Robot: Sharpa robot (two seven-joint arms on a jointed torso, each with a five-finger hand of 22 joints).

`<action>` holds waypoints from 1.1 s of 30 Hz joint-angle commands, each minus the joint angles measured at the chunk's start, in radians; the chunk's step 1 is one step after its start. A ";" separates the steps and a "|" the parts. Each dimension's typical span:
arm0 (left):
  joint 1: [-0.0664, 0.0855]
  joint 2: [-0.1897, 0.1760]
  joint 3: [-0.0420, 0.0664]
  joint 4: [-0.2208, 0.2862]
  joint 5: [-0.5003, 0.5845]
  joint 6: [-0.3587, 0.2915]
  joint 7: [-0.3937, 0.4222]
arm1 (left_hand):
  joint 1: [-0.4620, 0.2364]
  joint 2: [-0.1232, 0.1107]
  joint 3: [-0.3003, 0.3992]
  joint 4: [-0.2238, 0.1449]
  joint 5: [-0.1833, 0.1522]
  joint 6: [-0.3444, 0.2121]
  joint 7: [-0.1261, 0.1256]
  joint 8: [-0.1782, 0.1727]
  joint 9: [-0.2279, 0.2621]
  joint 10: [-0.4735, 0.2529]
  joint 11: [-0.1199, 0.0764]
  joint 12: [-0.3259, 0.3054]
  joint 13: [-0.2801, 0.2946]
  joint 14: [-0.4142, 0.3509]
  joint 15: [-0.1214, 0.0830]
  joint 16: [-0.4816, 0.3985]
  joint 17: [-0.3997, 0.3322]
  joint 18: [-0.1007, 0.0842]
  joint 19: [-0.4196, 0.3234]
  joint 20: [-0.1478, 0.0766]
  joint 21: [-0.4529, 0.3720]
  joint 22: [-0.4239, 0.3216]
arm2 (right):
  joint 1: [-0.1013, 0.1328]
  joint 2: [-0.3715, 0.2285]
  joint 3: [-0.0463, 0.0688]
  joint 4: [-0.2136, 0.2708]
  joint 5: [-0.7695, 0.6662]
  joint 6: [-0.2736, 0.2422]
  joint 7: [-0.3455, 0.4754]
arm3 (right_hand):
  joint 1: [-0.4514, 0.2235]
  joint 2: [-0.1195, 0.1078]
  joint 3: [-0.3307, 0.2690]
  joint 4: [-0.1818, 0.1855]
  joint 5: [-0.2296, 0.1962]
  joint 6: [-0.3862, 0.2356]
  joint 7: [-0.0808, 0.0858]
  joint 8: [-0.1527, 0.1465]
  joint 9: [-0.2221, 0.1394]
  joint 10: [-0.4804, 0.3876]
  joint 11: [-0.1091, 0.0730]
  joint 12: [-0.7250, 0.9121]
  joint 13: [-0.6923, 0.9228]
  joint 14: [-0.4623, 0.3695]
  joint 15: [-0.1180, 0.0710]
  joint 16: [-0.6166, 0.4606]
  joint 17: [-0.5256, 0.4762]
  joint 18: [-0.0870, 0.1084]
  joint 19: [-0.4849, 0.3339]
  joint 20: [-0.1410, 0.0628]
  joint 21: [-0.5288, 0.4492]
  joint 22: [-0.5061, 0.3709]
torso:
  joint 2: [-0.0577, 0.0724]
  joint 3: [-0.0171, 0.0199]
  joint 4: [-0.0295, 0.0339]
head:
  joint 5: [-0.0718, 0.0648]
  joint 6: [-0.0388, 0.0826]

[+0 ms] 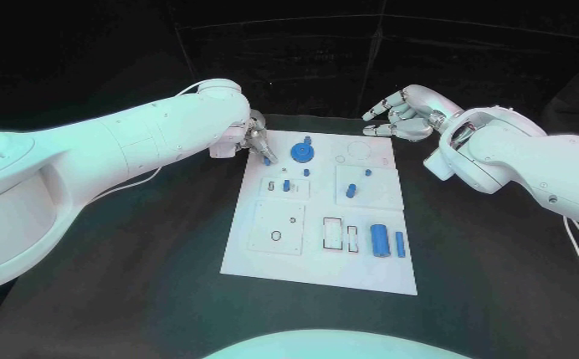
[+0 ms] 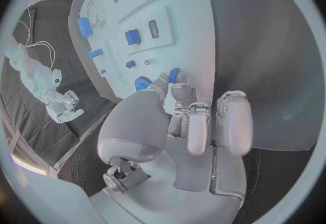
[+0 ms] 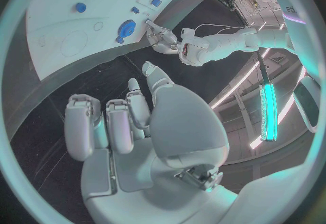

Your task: Assemble the parts on the task board

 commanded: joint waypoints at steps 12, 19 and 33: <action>0.003 -0.072 0.001 0.096 0.085 -0.087 0.027 | 0.020 -0.005 0.198 -0.094 0.000 -0.003 0.001 0.010 -0.008 0.023 -0.002 0.008 0.008 0.105 -0.001 0.003 0.263 -0.002 0.012 -0.004 -0.005 0.043 | 0.002 -0.002 0.000 0.000 -0.001 0.004 0.005 | -0.002 0.003 0.004 0.002 0.006 -0.005 0.001 0.006 -0.001 -0.004 -0.001 -0.004 0.001 0.065 -0.008 -0.003 0.088 0.011 0.001 -0.005 -0.005 0.031 | -0.001 0.0004 0.0020 | -0.001 -0.002; 0.005 -0.137 0.001 0.210 0.107 -0.191 -0.012 | -0.007 -0.018 0.237 -0.100 0.000 -0.001 -0.001 0.019 -0.005 0.030 -0.004 0.017 0.014 0.105 -0.002 0.003 0.263 -0.002 0.012 -0.005 -0.007 0.042 | 0.002 -0.004 0.000 0.000 -0.001 -0.001 0.007 | -0.001 0.003 0.004 0.002 0.006 -0.004 0.001 0.006 -0.001 -0.004 -0.001 -0.004 0.000 0.065 -0.008 -0.004 0.087 0.011 0.001 -0.005 -0.005 0.031 | 0.000 0.0002 0.0000 | 0.000 0.000; -0.017 -0.216 -0.001 0.368 0.060 -0.305 -0.026 | -0.037 -0.038 0.285 -0.108 -0.001 -0.001 -0.002 0.032 -0.002 0.037 -0.005 0.025 0.020 0.105 -0.003 0.003 0.263 -0.002 0.012 -0.006 -0.008 0.043 | 0.002 -0.008 0.000 0.000 -0.001 0.002 0.005 | -0.001 0.003 0.004 0.002 0.006 -0.004 0.001 0.007 -0.001 -0.004 -0.001 -0.004 0.000 0.065 -0.008 -0.004 0.087 0.011 0.001 -0.005 -0.005 0.031 | -0.001 0.0000 0.0021 | 0.005 -0.001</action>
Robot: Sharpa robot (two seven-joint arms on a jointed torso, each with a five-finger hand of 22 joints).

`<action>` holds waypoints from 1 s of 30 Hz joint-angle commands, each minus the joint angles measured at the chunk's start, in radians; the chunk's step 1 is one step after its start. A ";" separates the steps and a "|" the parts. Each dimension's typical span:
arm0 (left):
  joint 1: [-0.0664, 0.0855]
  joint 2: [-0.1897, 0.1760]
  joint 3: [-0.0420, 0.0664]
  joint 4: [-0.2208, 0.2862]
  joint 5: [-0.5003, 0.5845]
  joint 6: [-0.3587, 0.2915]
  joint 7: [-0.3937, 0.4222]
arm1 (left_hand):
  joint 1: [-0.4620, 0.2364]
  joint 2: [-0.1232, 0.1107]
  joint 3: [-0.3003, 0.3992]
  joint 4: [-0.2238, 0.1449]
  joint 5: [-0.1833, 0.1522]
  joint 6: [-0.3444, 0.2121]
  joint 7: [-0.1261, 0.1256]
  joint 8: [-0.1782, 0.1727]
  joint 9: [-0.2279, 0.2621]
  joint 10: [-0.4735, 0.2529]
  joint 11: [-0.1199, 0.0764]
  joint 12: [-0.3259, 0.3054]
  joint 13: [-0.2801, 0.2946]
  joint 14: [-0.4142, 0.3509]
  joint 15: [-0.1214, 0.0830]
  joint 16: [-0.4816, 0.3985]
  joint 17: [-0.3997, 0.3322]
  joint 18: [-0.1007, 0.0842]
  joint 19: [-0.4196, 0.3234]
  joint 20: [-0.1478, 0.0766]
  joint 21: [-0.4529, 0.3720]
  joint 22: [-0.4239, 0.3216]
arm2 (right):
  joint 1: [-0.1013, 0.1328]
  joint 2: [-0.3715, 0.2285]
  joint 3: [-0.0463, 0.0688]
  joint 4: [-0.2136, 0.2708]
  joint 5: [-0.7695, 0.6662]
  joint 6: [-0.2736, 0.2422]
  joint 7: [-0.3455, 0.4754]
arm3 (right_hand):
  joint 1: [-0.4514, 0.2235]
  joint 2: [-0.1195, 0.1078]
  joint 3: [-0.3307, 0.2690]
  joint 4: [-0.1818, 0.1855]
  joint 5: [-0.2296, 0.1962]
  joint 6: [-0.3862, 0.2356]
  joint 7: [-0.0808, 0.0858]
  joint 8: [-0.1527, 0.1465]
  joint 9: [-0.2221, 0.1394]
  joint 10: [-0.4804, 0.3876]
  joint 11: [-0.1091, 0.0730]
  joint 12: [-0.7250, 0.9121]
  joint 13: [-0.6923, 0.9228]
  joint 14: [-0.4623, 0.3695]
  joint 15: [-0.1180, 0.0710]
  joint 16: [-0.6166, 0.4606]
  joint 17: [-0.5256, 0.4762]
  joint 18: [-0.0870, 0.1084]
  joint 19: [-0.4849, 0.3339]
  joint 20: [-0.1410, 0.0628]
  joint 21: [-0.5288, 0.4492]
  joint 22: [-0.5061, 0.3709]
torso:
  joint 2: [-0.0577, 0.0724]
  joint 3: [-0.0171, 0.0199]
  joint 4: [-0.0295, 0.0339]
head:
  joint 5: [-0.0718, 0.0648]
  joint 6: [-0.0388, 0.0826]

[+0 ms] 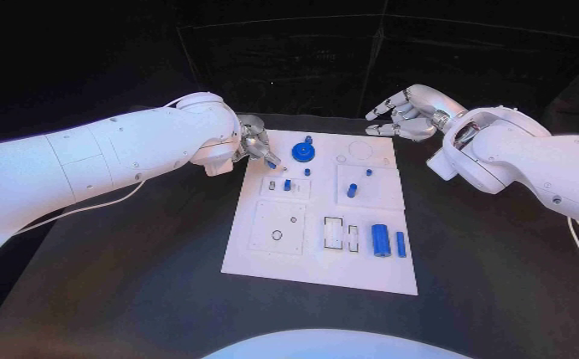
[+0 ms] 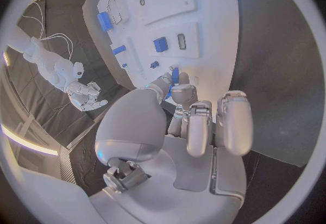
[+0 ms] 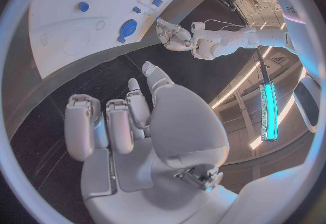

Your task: Assemble the parts on the task board

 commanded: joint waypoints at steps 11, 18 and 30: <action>-0.026 -0.035 -0.011 0.074 -0.070 -0.050 -0.020 | -0.012 -0.004 0.100 -0.089 0.002 0.003 -0.006 0.010 0.003 0.010 0.001 0.007 0.003 0.104 -0.002 0.003 0.263 -0.002 0.012 -0.006 -0.004 0.043 | 0.002 0.000 0.000 -0.002 -0.001 0.002 0.006 | -0.002 0.003 0.004 0.002 0.006 -0.004 0.001 0.007 -0.001 -0.004 -0.001 -0.004 0.000 0.065 -0.008 -0.004 0.087 0.011 0.001 -0.005 -0.005 0.031 | 0.001 0.0001 -0.0012 | 0.004 -0.002; -0.029 -0.048 -0.014 0.090 -0.077 -0.019 -0.027 | -0.013 -0.005 0.101 -0.089 0.002 0.003 -0.006 0.010 0.003 0.011 0.001 0.008 0.003 0.104 -0.002 0.003 0.263 -0.002 0.012 -0.006 -0.005 0.043 | 0.002 0.002 0.000 -0.003 -0.001 0.002 0.007 | -0.002 0.003 0.004 0.003 0.006 -0.004 0.001 0.007 -0.001 -0.005 -0.001 -0.006 -0.001 0.065 -0.008 -0.004 0.087 0.011 0.001 -0.005 -0.006 0.030 | 0.001 -0.0003 -0.0024 | 0.008 -0.005; -0.039 -0.045 -0.035 0.095 -0.078 -0.005 -0.024 | -0.015 -0.007 0.105 -0.090 0.002 0.003 -0.007 0.011 0.003 0.012 0.000 0.009 0.005 0.104 -0.002 0.003 0.263 -0.002 0.013 -0.006 -0.004 0.043 | 0.002 0.004 0.000 -0.004 -0.001 0.004 0.008 | -0.002 0.003 0.004 0.003 0.006 -0.004 0.001 0.007 -0.001 -0.005 -0.001 -0.006 -0.001 0.065 -0.008 -0.004 0.087 0.011 0.001 -0.005 -0.006 0.030 | 0.001 0.0001 -0.0018 | 0.006 -0.010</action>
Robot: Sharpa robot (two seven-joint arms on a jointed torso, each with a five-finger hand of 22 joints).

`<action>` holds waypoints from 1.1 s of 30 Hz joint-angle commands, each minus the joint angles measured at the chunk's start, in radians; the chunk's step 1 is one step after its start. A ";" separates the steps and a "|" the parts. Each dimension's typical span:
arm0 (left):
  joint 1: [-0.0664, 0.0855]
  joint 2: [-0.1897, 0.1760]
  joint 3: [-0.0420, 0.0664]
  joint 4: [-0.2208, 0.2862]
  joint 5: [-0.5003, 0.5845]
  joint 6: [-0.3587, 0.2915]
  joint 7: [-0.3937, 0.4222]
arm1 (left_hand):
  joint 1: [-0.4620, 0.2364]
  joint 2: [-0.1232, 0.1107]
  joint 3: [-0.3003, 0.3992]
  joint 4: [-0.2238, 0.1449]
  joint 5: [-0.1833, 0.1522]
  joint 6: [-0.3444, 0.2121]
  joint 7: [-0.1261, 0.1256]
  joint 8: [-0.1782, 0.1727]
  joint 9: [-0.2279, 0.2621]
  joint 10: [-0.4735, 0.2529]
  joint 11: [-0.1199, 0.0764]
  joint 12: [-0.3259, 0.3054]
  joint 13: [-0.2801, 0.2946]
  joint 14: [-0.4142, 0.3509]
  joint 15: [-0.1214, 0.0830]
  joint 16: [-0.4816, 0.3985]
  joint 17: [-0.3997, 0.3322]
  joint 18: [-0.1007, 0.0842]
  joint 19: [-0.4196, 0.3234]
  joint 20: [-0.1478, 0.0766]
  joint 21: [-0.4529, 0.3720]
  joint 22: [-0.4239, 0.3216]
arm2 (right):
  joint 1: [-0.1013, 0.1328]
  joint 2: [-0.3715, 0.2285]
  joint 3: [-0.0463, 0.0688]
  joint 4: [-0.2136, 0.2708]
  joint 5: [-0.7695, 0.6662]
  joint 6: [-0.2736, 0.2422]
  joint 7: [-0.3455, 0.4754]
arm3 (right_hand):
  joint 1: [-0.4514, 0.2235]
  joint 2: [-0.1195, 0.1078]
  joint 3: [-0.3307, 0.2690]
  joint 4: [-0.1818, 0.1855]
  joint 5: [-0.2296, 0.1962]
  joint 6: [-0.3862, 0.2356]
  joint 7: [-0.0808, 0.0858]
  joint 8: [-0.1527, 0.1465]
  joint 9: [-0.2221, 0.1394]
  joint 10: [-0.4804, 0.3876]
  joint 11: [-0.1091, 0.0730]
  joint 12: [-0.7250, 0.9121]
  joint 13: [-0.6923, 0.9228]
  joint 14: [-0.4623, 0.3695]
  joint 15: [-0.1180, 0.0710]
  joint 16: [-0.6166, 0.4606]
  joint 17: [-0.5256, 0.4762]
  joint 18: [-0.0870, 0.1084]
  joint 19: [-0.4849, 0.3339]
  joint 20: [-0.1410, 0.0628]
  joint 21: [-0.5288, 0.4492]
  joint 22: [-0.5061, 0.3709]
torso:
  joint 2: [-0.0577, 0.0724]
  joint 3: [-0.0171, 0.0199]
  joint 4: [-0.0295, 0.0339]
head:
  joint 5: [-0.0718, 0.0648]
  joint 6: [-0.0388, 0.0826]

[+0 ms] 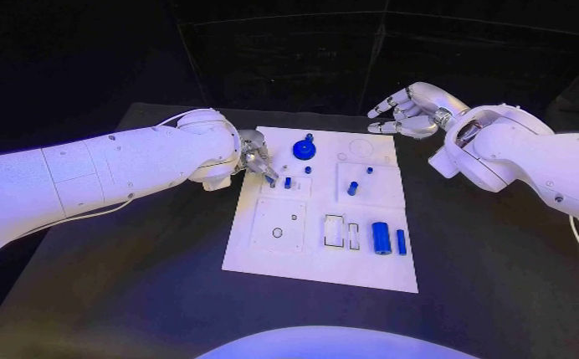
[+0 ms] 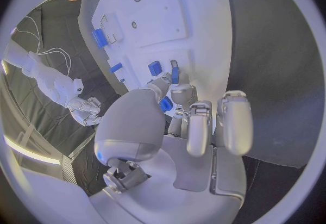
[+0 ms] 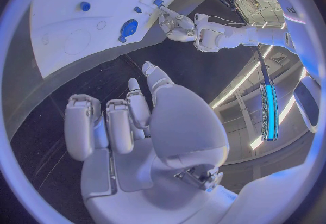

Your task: Assemble the parts on the task board

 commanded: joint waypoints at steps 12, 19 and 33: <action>-0.013 0.000 -0.007 0.006 -0.011 0.025 -0.005 | -0.004 0.006 0.076 -0.069 0.003 0.002 -0.005 0.008 0.002 0.005 0.000 0.005 0.001 0.104 -0.002 0.003 0.263 -0.002 0.013 -0.006 -0.005 0.043 | 0.002 0.000 0.000 0.000 -0.001 0.006 0.007 | -0.002 0.003 0.004 0.003 0.006 -0.004 0.001 0.004 -0.001 -0.005 -0.001 -0.006 -0.002 0.065 -0.008 -0.004 0.087 0.011 0.001 -0.005 -0.006 0.030 | 0.000 -0.0001 0.0008 | 0.000 -0.004; -0.014 -0.002 -0.007 0.011 -0.012 0.040 -0.009 | -0.007 0.005 0.079 -0.069 0.003 0.002 -0.006 0.009 0.002 0.006 0.000 0.005 0.001 0.104 -0.002 0.003 0.263 -0.002 0.013 -0.007 -0.004 0.043 | 0.002 0.003 0.000 -0.002 -0.001 0.008 0.008 | -0.002 0.003 0.004 0.003 0.006 -0.004 0.001 0.004 -0.001 -0.005 -0.001 -0.006 -0.002 0.065 -0.008 -0.004 0.087 0.011 0.001 -0.005 -0.006 0.030 | 0.000 -0.0003 0.0013 | 0.002 -0.006; -0.014 -0.005 -0.007 0.016 -0.012 0.051 -0.011 | -0.008 0.003 0.086 -0.071 0.003 0.003 -0.007 0.011 0.003 0.007 -0.001 0.007 0.003 0.104 -0.003 0.003 0.263 -0.002 0.013 -0.007 -0.005 0.043 | 0.002 0.006 0.000 -0.005 -0.001 0.011 0.008 | -0.002 0.003 0.004 0.003 0.006 -0.004 0.001 0.004 -0.001 -0.005 -0.001 -0.006 -0.002 0.065 -0.008 -0.004 0.087 0.011 0.001 -0.005 -0.006 0.030 | 0.000 0.0000 0.0000 | 0.005 -0.009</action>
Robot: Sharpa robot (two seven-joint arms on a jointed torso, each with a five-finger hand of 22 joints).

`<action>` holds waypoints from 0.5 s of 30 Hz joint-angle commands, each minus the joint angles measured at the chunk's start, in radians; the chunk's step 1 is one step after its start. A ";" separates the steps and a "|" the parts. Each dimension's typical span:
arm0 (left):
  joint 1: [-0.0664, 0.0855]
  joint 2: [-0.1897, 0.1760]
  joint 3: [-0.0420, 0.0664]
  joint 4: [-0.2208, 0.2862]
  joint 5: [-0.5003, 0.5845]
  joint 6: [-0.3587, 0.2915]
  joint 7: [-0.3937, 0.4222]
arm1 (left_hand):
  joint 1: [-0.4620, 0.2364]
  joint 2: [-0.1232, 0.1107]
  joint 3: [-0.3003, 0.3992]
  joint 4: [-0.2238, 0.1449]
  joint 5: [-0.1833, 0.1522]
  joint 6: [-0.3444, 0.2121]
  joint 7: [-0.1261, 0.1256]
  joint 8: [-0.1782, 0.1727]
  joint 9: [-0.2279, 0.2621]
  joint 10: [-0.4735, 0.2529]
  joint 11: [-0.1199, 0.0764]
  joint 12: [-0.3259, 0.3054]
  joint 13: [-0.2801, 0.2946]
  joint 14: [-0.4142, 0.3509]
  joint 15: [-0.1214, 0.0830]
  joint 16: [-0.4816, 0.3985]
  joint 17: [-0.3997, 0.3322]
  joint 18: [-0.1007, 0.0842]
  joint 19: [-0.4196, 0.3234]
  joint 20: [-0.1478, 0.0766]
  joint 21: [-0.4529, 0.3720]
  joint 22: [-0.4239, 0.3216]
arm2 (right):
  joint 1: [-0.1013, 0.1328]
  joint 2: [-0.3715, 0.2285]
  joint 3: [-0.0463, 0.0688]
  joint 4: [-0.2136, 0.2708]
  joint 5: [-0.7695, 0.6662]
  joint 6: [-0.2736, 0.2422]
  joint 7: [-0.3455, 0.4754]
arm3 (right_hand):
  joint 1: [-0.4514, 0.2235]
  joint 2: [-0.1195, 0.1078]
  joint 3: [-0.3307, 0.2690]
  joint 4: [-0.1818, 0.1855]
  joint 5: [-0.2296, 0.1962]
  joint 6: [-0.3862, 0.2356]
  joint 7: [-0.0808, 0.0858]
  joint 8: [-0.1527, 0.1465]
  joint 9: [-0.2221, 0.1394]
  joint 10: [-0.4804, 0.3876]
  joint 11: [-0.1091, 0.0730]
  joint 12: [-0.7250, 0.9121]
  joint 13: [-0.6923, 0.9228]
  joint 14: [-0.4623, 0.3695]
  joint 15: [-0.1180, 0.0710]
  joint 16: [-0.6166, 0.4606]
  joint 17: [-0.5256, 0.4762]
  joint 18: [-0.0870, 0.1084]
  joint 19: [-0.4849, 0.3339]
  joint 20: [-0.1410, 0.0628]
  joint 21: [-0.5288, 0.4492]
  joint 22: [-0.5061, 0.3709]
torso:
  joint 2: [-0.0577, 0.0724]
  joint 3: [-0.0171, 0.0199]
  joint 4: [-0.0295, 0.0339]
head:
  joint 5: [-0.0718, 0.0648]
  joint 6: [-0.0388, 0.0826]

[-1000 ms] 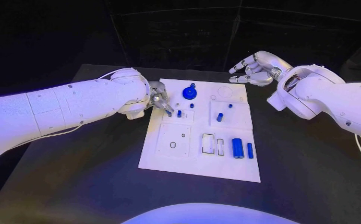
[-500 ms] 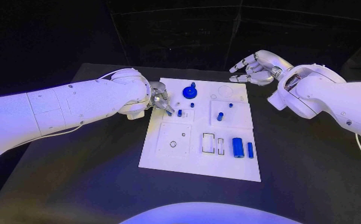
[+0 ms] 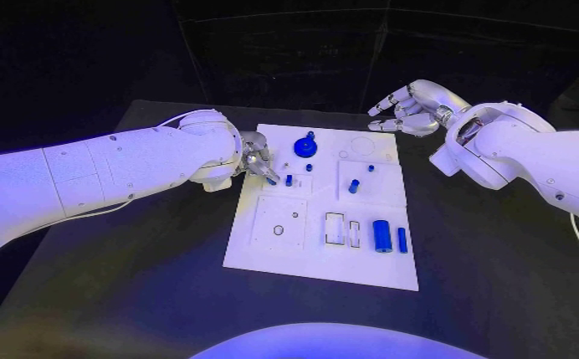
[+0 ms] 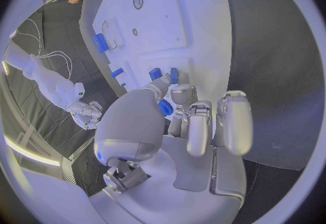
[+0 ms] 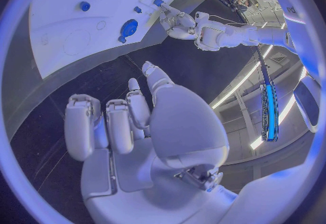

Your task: Assemble the parts on the task board

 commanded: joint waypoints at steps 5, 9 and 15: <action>-0.006 0.005 -0.005 -0.004 -0.006 0.035 -0.011 | -0.003 0.008 0.076 -0.068 0.003 0.002 -0.006 0.006 -0.001 0.007 -0.001 0.006 0.001 0.104 -0.003 0.003 0.263 -0.002 0.013 -0.007 -0.005 0.043 | 0.002 0.001 0.000 0.000 -0.001 0.007 0.008 | -0.002 0.003 0.004 0.003 0.006 -0.004 0.001 0.004 -0.001 -0.005 -0.001 -0.006 -0.002 0.065 -0.008 -0.004 0.087 0.011 0.001 -0.005 -0.006 0.030 | 0.000 0.0008 -0.0015 | 0.000 -0.002; -0.006 0.010 -0.005 -0.011 -0.006 0.036 -0.010 | -0.018 0.010 0.086 -0.061 0.002 0.002 -0.005 0.010 0.001 0.007 -0.001 0.006 -0.001 0.104 -0.003 0.003 0.263 -0.002 0.013 -0.007 -0.005 0.044 | 0.002 0.002 0.000 0.000 -0.001 0.006 0.008 | -0.002 0.003 0.004 0.003 0.006 -0.004 0.001 0.004 -0.001 -0.005 -0.001 -0.006 -0.002 0.065 -0.008 -0.004 0.087 0.011 0.001 -0.005 -0.006 0.030 | 0.001 0.0009 -0.0022 | 0.000 -0.002; -0.005 0.018 -0.005 -0.021 -0.006 0.038 -0.010 | -0.077 0.001 0.068 -0.025 0.001 0.015 -0.008 0.026 0.009 0.013 -0.002 0.012 0.003 0.104 -0.004 0.003 0.263 -0.003 0.014 -0.008 -0.004 0.047 | 0.002 0.003 0.000 0.000 -0.001 0.006 0.008 | -0.003 0.002 0.004 0.003 0.006 -0.004 0.001 0.004 -0.001 -0.006 -0.001 -0.007 -0.003 0.065 -0.008 -0.005 0.086 0.011 0.001 -0.005 -0.006 0.030 | 0.001 0.0010 -0.0021 | -0.001 -0.003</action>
